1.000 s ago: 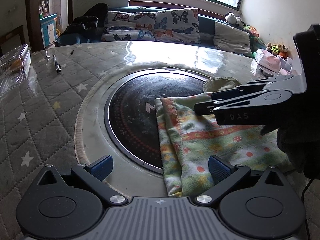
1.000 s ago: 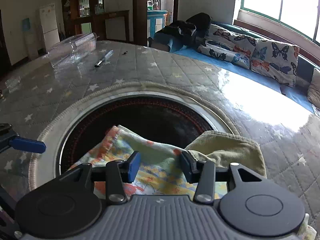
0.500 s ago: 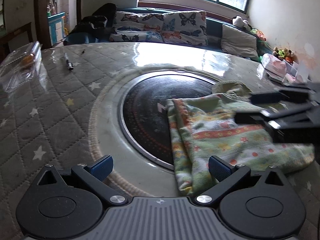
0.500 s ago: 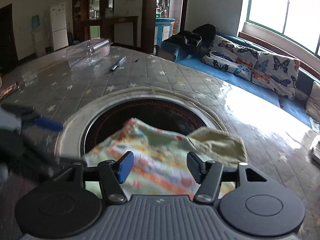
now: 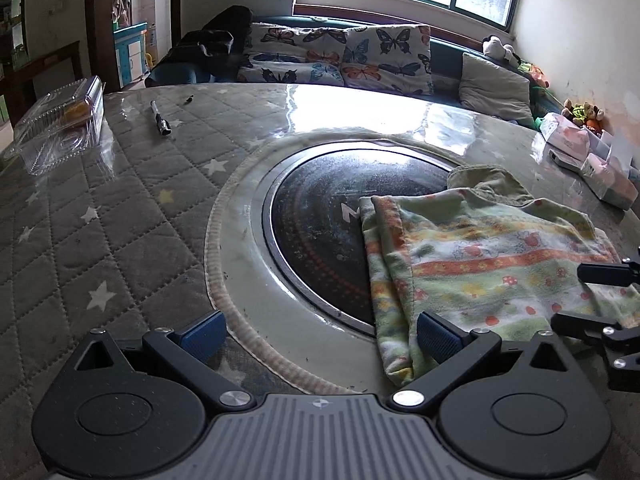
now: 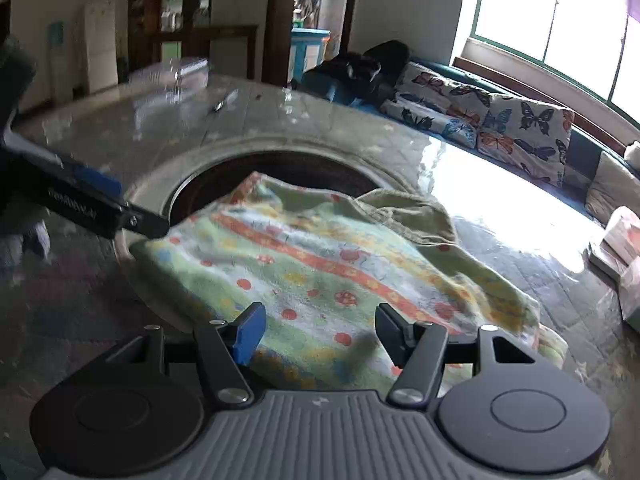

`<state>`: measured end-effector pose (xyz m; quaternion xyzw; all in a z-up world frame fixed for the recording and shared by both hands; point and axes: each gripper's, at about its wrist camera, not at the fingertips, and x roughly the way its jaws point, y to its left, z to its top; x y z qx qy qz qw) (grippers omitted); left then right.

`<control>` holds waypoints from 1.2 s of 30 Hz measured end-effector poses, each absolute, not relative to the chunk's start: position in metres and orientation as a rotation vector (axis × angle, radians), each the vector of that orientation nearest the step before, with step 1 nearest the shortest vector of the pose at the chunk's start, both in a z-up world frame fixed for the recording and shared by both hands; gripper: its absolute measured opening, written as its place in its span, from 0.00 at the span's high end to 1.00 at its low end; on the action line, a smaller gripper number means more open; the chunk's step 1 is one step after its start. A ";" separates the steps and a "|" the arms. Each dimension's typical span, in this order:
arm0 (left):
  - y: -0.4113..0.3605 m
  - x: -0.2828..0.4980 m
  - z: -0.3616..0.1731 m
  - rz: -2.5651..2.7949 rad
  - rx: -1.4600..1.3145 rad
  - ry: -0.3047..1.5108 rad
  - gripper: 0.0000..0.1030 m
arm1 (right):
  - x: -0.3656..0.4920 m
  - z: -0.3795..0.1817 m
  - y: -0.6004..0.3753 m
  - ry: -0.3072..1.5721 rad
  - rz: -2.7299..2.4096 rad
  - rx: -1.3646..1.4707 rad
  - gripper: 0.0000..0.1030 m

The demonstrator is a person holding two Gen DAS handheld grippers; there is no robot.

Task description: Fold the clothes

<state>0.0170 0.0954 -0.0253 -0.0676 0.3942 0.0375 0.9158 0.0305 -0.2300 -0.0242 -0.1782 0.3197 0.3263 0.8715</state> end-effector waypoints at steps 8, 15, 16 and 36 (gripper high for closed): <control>0.087 0.017 -0.017 0.055 -0.138 0.796 0.00 | 0.028 -0.027 -0.256 0.673 0.592 -0.344 0.42; 0.067 0.020 -0.011 0.004 -0.124 0.791 0.00 | 0.021 -0.021 -0.257 0.640 0.599 -0.352 0.42; 0.063 0.020 -0.011 -0.005 -0.121 0.790 0.00 | 0.021 -0.021 -0.257 0.636 0.597 -0.351 0.42; 0.032 0.037 -0.031 -0.064 -0.071 0.837 0.00 | 0.014 -0.025 -0.252 0.644 0.624 -0.378 0.41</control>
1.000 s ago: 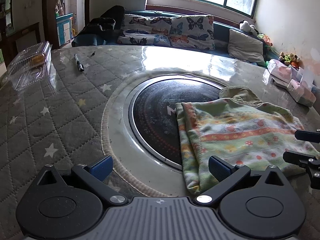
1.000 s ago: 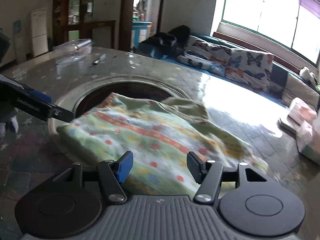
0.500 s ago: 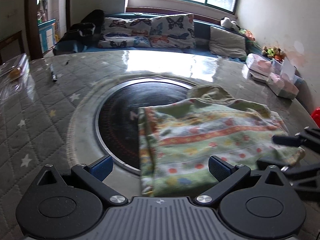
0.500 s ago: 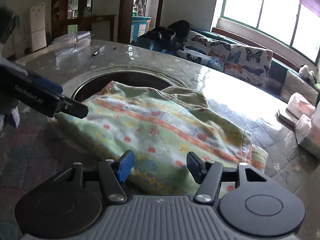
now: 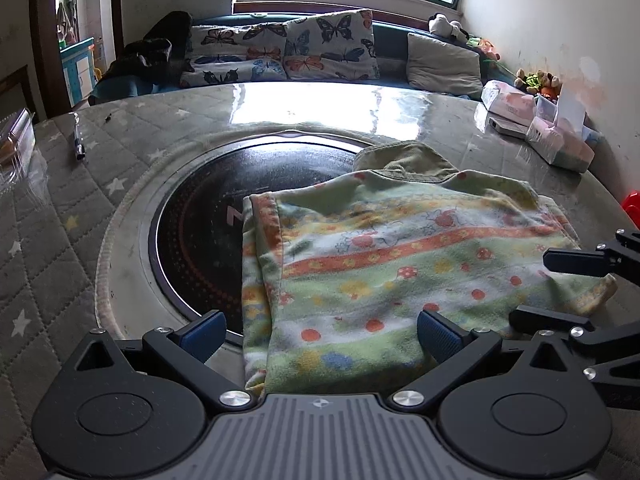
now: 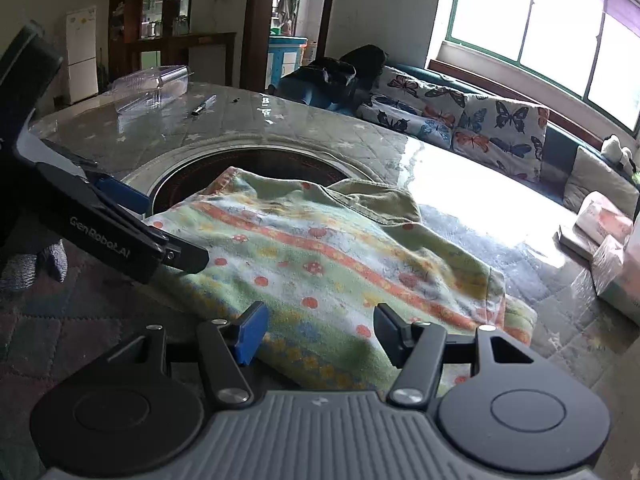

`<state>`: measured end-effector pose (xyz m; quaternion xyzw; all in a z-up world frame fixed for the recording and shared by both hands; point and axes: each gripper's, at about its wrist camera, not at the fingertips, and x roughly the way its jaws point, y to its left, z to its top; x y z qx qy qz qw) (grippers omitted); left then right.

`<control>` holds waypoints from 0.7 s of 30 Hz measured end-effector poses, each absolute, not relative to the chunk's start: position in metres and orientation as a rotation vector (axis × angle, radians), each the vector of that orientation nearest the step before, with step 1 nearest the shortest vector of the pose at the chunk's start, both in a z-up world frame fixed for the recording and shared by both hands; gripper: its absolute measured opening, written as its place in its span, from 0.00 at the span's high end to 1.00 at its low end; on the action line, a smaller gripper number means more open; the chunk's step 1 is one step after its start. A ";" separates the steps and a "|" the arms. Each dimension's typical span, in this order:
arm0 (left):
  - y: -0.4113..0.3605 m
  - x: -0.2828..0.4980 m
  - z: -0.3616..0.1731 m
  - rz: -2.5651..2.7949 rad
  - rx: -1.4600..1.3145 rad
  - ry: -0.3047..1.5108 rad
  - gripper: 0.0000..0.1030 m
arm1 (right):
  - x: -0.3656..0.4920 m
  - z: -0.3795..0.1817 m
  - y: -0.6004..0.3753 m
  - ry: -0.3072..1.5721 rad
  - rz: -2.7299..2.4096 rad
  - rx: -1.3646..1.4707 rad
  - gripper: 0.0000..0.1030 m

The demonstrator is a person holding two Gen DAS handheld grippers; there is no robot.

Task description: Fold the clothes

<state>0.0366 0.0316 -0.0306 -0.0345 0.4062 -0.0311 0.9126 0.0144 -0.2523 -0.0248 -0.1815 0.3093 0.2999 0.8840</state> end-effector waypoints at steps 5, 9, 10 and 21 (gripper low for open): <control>0.037 0.037 -0.034 -0.068 -0.109 0.846 0.00 | 0.011 -0.021 -0.252 0.633 0.625 -0.376 0.41; 0.041 0.033 -0.026 -0.044 -0.098 0.838 0.00 | 0.009 -0.017 -0.249 0.620 0.636 -0.381 0.41; 0.043 0.032 -0.024 -0.036 -0.097 0.835 0.00 | 0.009 -0.016 -0.248 0.617 0.639 -0.383 0.41; 0.089 0.029 -0.012 0.076 -0.173 0.818 0.00 | -0.007 -0.008 -0.203 0.582 0.812 -0.463 0.42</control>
